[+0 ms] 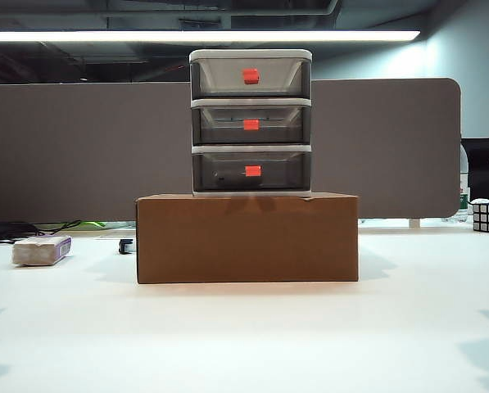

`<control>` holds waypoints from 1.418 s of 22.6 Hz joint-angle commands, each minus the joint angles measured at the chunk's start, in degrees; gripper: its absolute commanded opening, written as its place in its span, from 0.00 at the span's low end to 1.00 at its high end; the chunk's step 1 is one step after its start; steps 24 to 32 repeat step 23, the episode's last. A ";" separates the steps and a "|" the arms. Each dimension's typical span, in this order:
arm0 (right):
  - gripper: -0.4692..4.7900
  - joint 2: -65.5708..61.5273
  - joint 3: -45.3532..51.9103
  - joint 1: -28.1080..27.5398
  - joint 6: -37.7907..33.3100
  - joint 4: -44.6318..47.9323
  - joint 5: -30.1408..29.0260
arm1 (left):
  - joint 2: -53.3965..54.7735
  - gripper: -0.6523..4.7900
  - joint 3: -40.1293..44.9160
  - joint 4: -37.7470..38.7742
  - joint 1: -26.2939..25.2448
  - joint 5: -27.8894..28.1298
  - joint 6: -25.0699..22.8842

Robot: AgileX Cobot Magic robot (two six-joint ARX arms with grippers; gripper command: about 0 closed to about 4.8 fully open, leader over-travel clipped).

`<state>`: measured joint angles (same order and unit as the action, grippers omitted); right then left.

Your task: Open the third layer of the drawer on the table, pick up the earphone case on the table and put it in, and finally close the drawer.

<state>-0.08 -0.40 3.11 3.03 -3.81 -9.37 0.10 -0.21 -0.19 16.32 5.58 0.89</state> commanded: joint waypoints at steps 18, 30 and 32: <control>0.08 0.11 0.35 0.00 0.00 3.56 5.22 | 0.02 0.11 -0.20 -0.68 -0.09 8.55 -0.24; 0.08 0.11 0.35 0.00 0.00 3.56 5.20 | 0.02 0.11 -0.20 -0.66 -0.09 8.55 -0.24; 0.08 0.11 0.35 0.00 0.00 3.56 5.20 | 0.02 0.11 -0.20 -0.66 -0.09 8.55 -0.24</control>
